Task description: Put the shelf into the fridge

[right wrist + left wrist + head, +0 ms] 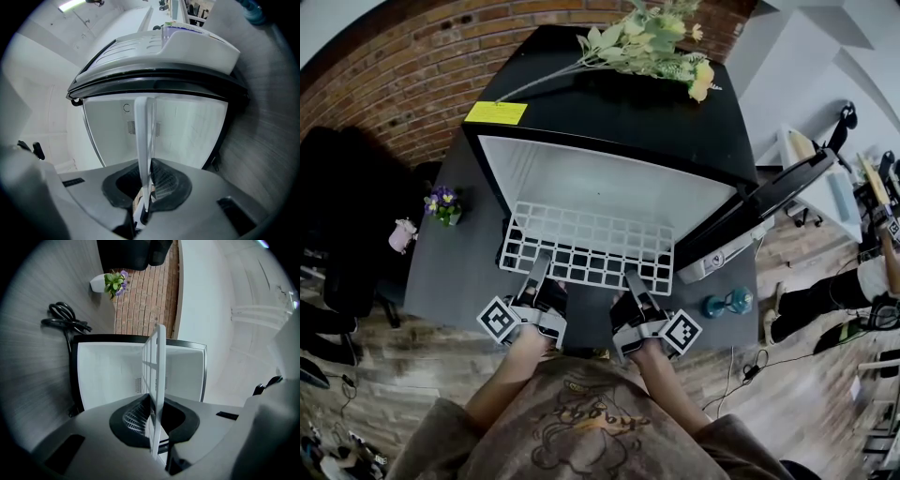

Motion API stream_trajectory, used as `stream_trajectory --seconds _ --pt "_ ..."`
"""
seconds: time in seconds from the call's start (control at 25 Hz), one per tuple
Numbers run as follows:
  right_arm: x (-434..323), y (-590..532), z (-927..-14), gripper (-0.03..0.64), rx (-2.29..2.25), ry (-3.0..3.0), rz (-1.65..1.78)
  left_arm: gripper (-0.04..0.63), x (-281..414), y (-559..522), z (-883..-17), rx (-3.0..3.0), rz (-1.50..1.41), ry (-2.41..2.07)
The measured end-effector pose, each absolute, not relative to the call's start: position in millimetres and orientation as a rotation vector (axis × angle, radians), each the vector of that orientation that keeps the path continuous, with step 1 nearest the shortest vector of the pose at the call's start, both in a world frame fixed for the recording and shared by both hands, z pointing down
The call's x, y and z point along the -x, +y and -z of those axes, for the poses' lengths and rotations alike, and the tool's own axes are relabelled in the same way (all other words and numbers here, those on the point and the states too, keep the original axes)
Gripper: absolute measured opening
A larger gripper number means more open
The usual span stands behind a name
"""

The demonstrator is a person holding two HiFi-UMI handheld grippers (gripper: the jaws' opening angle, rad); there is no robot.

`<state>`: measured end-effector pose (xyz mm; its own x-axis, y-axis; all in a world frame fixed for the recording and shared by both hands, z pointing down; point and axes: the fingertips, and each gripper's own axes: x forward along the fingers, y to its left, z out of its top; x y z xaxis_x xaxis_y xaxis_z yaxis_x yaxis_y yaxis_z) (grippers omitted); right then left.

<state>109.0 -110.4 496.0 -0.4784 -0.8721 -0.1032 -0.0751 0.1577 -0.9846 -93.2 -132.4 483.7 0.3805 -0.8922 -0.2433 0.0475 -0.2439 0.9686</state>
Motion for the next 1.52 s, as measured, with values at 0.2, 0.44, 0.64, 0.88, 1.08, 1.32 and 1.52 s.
stream_trajectory --seconds 0.2,0.44,0.64,0.88,1.08,1.32,1.52 --pt "-108.9 -114.5 -494.9 0.029 0.911 1.711 1.393 0.049 93.5 -136.9 -485.1 -1.544 1.08 -0.782" --pt "-109.0 -120.7 -494.3 0.028 0.913 1.71 1.389 0.049 93.4 -143.1 -486.0 -1.544 1.079 -0.779" --pt "-109.7 -128.3 -494.0 0.029 0.919 1.717 1.388 0.048 92.4 -151.3 -484.9 -1.538 1.083 -0.769" --pt "-111.3 -139.1 -493.8 0.029 0.924 1.719 1.381 0.049 91.1 -161.7 -486.2 -1.538 1.078 -0.768" --pt "-111.8 -146.9 -494.2 0.028 0.931 1.725 1.377 0.049 89.8 -167.4 -486.1 -1.536 1.081 -0.764" --pt "-112.1 -155.3 -495.0 0.028 0.937 1.728 1.378 0.049 89.4 -174.2 -488.0 -1.537 1.078 -0.767" --pt "-112.4 -162.0 -495.0 0.028 0.944 1.734 1.381 0.049 88.7 -180.7 -487.3 -1.536 1.082 -0.763"
